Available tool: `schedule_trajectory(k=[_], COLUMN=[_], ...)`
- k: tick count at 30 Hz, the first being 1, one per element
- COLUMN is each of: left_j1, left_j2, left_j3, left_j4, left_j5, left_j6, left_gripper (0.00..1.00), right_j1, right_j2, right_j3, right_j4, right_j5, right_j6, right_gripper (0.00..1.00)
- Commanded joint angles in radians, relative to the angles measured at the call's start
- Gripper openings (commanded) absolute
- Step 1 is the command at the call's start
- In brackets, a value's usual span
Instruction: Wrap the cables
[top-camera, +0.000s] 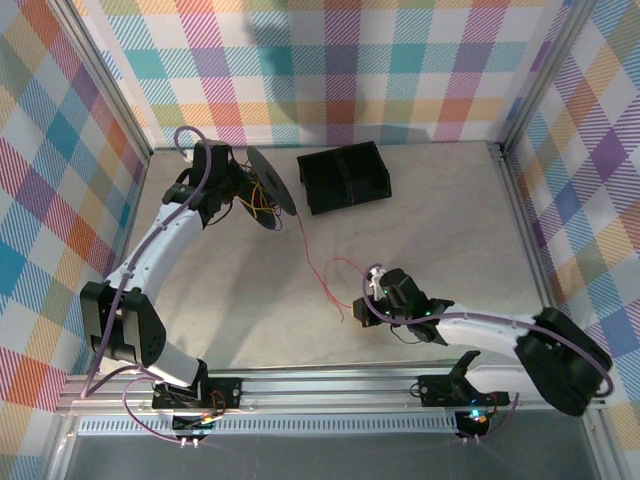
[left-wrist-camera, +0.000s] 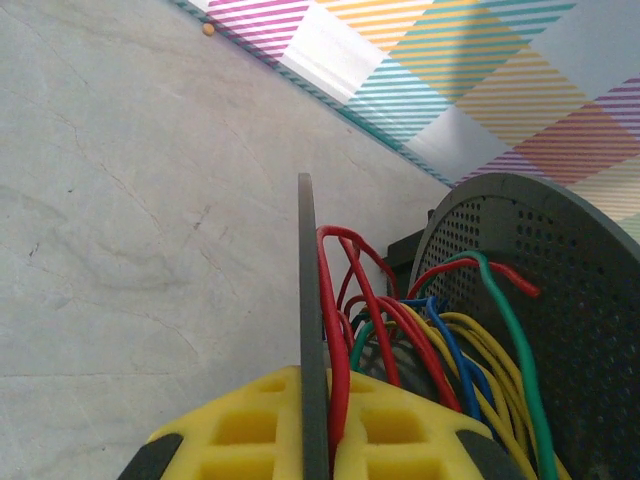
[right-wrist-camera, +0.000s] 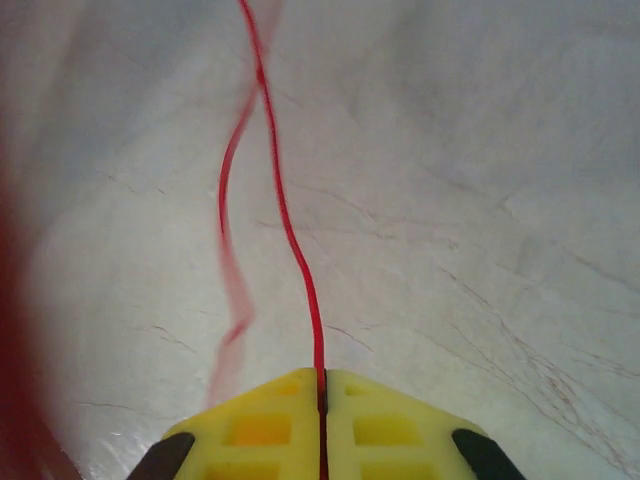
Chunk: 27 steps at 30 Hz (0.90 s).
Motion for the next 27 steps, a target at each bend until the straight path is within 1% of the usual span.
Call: schedule_trajectory(k=[1,3,6,8,10,13,16,21,24,27], left_j1=[0.011,0.011,0.011,0.011,0.011,0.011,0.002,-0.058,-0.105,-0.157], left_j2=[-0.002,0.019,0.067,0.094,0.119,0.144,0.164,0.158,0.135,0.112], left_j3=[0.040,0.056,0.097,0.125,0.146,0.155,0.155,0.128,0.091,0.060], left_j4=[0.044,0.028,-0.007,-0.030,-0.053,-0.066,-0.074,-0.053,-0.018,0.017], left_j5=[-0.037,-0.064,-0.108,-0.131,-0.153,-0.169,-0.175,-0.210,-0.222,-0.228], left_j6=[0.004,0.010,0.019,0.023,0.033,0.047,0.066,0.124,0.166,0.217], left_gripper=[0.00,0.00,0.00,0.00,0.00,0.00,0.00,0.00,0.00,0.00], right_j1=[0.008,0.008,0.015,0.031,0.041,0.042,0.042,0.042,0.037,0.015], right_j2=[-0.162,-0.229,-0.265,-0.270,-0.267,-0.252,-0.196,-0.033,0.044,0.108], right_j3=[0.093,0.149,0.245,0.315,0.395,0.497,0.628,0.933,1.101,1.274], right_j4=[-0.108,-0.154,-0.170,-0.179,-0.188,-0.135,-0.109,-0.172,-0.212,-0.304], right_j5=[0.006,-0.105,-0.310,-0.391,-0.441,-0.480,-0.470,-0.462,-0.429,-0.381], right_j6=[-0.051,-0.085,-0.118,-0.122,-0.116,-0.064,-0.005,0.063,0.089,0.072], right_gripper=[0.00,0.00,0.00,0.00,0.00,0.00,0.00,0.00,0.00,0.00])
